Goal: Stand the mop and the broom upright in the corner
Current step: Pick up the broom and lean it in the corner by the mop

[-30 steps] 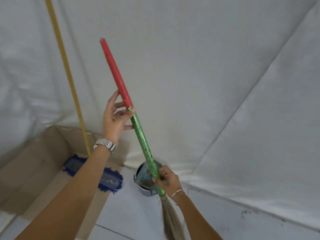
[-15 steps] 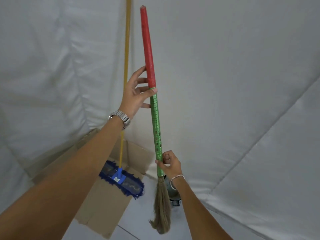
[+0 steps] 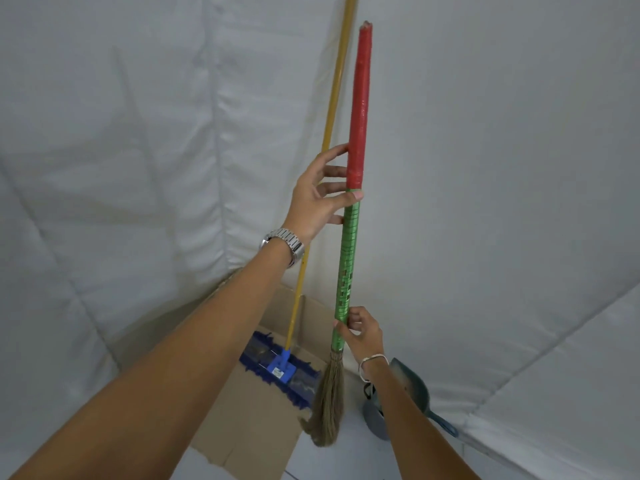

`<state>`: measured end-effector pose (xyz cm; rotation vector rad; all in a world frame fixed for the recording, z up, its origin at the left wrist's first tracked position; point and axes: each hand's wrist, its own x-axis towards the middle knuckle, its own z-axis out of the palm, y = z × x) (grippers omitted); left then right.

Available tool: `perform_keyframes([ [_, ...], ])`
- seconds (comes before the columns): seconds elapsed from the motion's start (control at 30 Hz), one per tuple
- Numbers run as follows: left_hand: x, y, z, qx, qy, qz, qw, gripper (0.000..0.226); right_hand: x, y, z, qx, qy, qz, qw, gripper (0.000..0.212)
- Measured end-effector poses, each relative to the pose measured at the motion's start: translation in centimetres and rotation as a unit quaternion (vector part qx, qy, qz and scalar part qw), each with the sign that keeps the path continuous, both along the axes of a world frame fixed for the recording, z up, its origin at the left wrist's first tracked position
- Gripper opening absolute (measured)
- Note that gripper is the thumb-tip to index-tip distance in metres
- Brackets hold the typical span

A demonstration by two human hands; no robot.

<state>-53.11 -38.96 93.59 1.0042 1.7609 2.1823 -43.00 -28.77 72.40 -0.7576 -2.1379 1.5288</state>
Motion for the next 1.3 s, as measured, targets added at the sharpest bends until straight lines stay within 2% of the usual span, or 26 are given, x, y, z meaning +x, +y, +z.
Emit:
perform_keyframes([
  [0.2, -8.7, -0.3, -0.9, -0.029, 0.004, -0.014, 0.999, 0.06, -8.9, -1.2, -1.2, -0.051, 0.012, -0.009, 0.999, 0.02],
  [0.43, -20.5, -1.2, -3.6, -0.056, -0.012, -0.031, 0.998, 0.058, -19.8, -1.9, -3.3, -0.061, -0.031, -0.004, 0.998, 0.018],
  [0.6, -28.3, -2.7, -6.3, -0.063, -0.044, -0.071, 0.995, 0.058, -26.2, -3.8, -6.3, -0.061, -0.054, -0.072, 0.994, 0.03],
  [0.7, -33.7, -3.8, -8.3, -0.083, -0.054, -0.11, 0.989, 0.057, -30.4, -5.8, -8.2, -0.079, -0.074, -0.122, 0.987, 0.017],
  [0.97, -47.6, -6.6, -17.4, -0.158, -0.09, -0.202, 0.962, 0.059, -42.9, -12.3, -16.6, -0.116, -0.131, -0.225, 0.959, 0.026],
  [1.07, -51.3, -7.9, -21.0, -0.173, -0.098, -0.196, 0.96, 0.059, -47.2, -13.7, -20.3, -0.119, -0.162, -0.221, 0.954, 0.019],
  [1.2, -55.8, -10.2, -25.8, -0.161, -0.12, -0.154, 0.967, 0.058, -52.5, -15.3, -24.5, -0.096, -0.175, -0.18, 0.963, 0.036],
  [1.3, -57.9, -11.4, -28.4, -0.138, -0.124, -0.115, 0.976, 0.055, -56.0, -16.4, -26.4, -0.094, -0.182, -0.166, 0.965, 0.025],
])
